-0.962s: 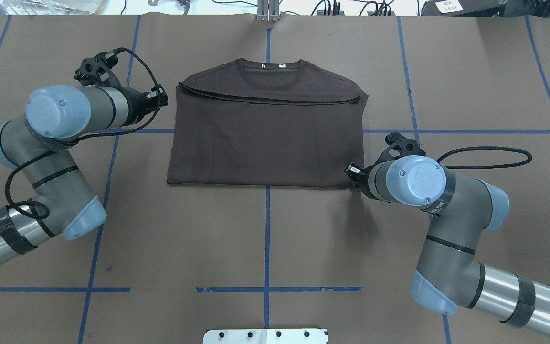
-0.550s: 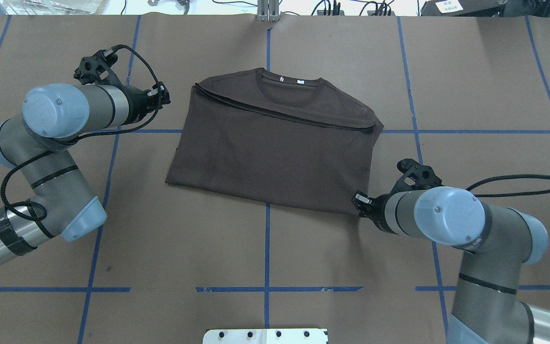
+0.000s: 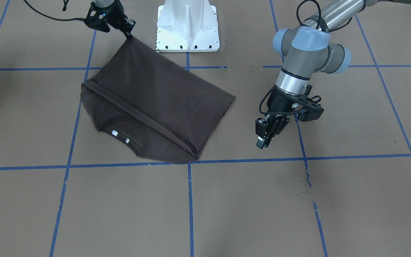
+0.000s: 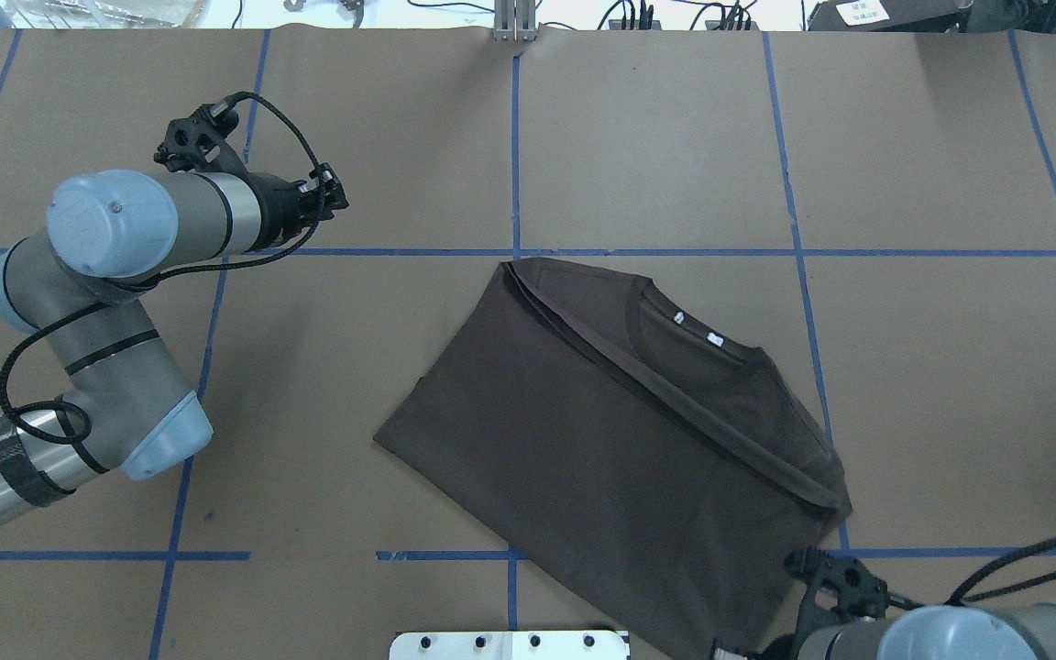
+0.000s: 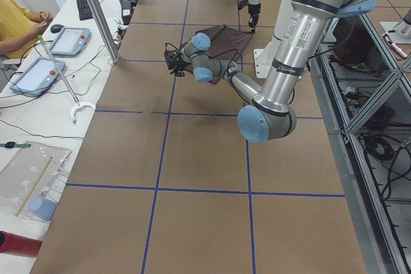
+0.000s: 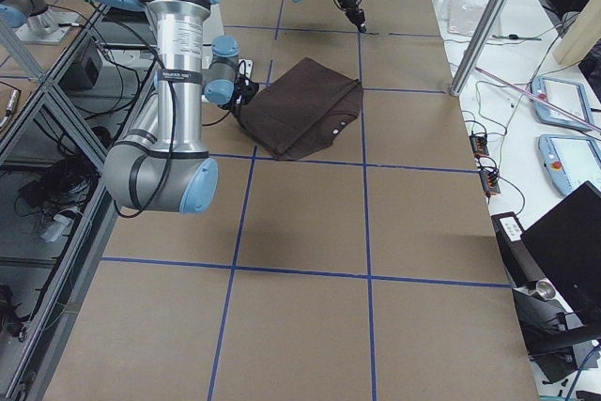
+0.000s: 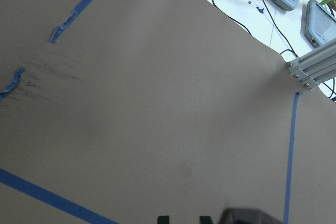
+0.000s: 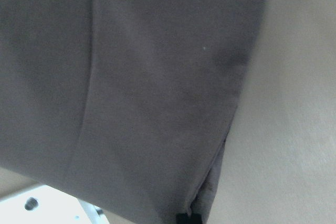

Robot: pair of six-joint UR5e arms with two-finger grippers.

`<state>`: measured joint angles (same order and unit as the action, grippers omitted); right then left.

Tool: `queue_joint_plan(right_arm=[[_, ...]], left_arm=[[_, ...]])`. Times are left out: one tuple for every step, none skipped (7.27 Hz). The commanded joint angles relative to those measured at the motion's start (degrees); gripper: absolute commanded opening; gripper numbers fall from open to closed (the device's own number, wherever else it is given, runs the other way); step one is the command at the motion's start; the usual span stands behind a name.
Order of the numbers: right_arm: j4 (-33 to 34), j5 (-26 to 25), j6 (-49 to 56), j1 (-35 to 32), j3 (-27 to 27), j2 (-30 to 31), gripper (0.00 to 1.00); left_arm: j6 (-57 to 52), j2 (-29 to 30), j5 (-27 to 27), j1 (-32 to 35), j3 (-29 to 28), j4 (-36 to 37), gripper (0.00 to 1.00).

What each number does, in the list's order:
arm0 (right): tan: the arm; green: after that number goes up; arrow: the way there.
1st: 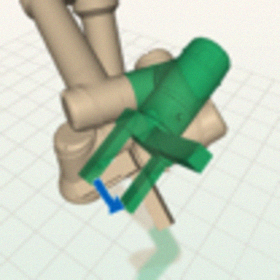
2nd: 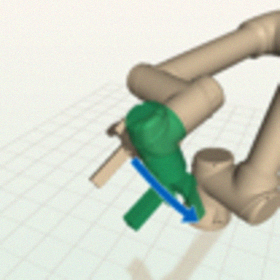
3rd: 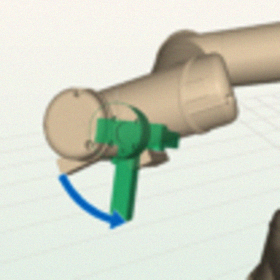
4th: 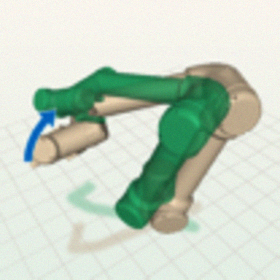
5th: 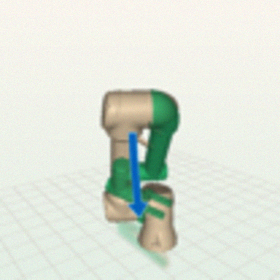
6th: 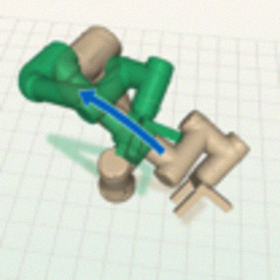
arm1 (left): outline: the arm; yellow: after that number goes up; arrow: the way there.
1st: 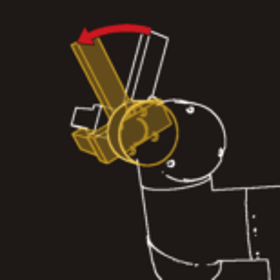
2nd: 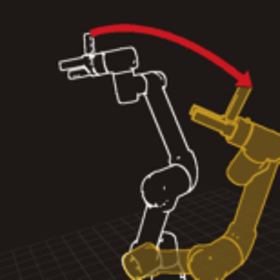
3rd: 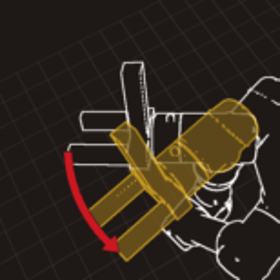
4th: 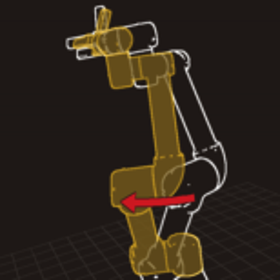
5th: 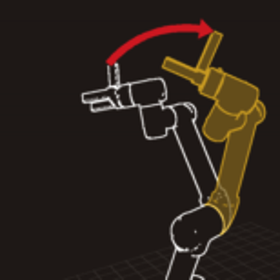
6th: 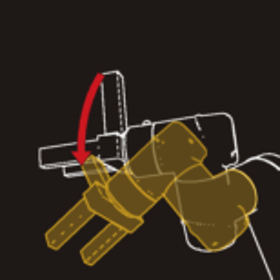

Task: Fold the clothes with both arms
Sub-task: 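Drag the folded shirt away from the left arm with the right gripper, then grasp the folded shirt's near edge with both grippers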

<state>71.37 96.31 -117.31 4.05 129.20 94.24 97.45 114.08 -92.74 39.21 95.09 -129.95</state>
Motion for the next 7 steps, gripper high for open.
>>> queue_joint_plan(right_arm=[[0.00,-6.01,-1.70,7.29,0.27,0.69,1.00],[0.00,-7.17,-1.70,4.07,0.53,0.60,1.00],[0.00,-7.19,-1.52,-3.18,0.70,0.34,1.00],[0.00,-7.01,-1.00,-10.65,1.84,-0.27,1.00],[0.00,-6.66,-0.91,-16.12,1.50,-3.67,1.00],[0.09,-6.57,-0.82,-20.44,0.19,-6.32,1.00],[0.09,-6.48,-0.12,-22.74,-0.95,-8.00,1.00]], left_arm=[[4.98,0.01,-2.43,-3.50,2.80,-0.04,0.32],[7.55,0.01,-2.44,-6.05,4.47,0.05,0.32],[10.62,-2.17,-2.44,-9.04,7.62,1.96,0.32],[12.48,-3.58,-2.44,-11.68,10.00,3.90,0.32],[17.02,-3.77,-2.27,-15.79,12.64,10.44,0.32],[17.76,-3.16,-2.18,-19.58,15.53,22.34,0.36],[18.55,-2.64,-1.74,-22.92,15.04,24.29,0.38]])
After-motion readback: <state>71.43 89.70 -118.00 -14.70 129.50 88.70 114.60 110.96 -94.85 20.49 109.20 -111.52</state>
